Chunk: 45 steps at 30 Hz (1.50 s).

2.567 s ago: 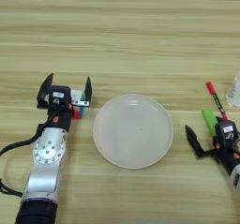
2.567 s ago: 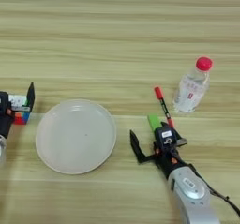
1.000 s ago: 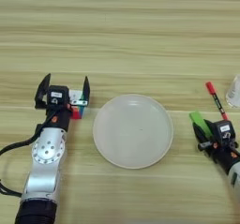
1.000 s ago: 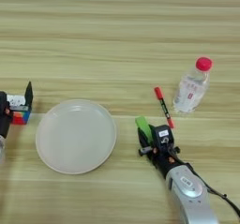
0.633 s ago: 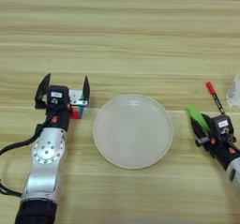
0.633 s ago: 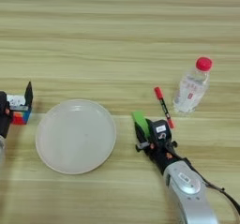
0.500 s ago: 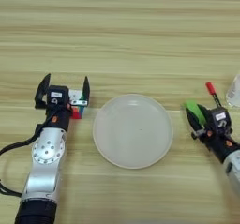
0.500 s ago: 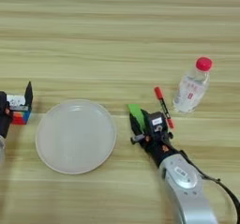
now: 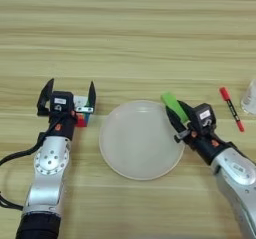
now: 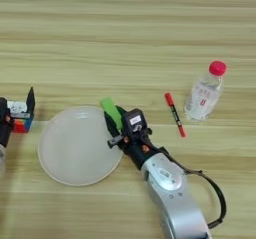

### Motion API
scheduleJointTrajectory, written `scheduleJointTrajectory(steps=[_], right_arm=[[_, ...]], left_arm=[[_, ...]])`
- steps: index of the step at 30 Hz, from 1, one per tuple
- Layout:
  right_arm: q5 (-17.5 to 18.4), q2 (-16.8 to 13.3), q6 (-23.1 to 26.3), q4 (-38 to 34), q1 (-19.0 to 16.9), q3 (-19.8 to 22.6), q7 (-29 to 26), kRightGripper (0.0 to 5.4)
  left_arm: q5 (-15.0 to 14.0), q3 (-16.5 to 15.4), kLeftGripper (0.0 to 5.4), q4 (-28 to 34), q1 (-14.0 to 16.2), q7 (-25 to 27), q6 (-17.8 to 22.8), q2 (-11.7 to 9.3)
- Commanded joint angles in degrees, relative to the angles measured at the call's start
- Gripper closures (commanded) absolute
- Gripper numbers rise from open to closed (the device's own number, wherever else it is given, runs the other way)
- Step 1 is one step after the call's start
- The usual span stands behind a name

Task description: Move the objects on the table

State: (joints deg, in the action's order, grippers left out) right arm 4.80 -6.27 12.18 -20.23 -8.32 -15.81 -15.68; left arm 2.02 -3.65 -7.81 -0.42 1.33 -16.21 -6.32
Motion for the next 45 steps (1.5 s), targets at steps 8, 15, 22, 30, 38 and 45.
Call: scheduleJointTrajectory(steps=[8, 15, 22, 30, 38, 45], right_arm=[[1.7, 2.0, 2.6, 4.7, 2.3, -3.4, -2.4, 4.01], [2.1, 3.1, -0.5, 10.0, 3.0, -5.0, -4.8, 4.01], [2.3, 3.7, -2.2, 13.3, 3.5, -6.0, -6.7, 4.01], [1.9, 4.5, -1.9, 15.3, 4.1, -7.8, -7.3, 4.01], [1.5, 4.7, -1.9, 16.8, 4.8, -8.1, -7.6, 4.01], [1.1, 4.7, -2.3, 17.2, 5.0, -8.1, -7.2, 3.11]], left_arm=[[0.5, 0.3, 0.0, -0.4, -0.2, -0.4, -0.1, 0.3], [0.6, 0.4, 0.0, -0.5, -0.2, -0.6, -0.1, 0.4], [0.6, 0.5, 0.0, -0.4, -0.1, -0.7, -0.1, 0.4], [0.7, 0.7, 0.0, -0.6, -0.1, -0.9, -0.2, 0.4], [0.7, 0.8, 0.0, -0.7, -0.1, -1.0, -0.2, 0.4], [0.7, 0.7, 0.0, -0.8, -0.1, -1.0, -0.3, 0.4]])
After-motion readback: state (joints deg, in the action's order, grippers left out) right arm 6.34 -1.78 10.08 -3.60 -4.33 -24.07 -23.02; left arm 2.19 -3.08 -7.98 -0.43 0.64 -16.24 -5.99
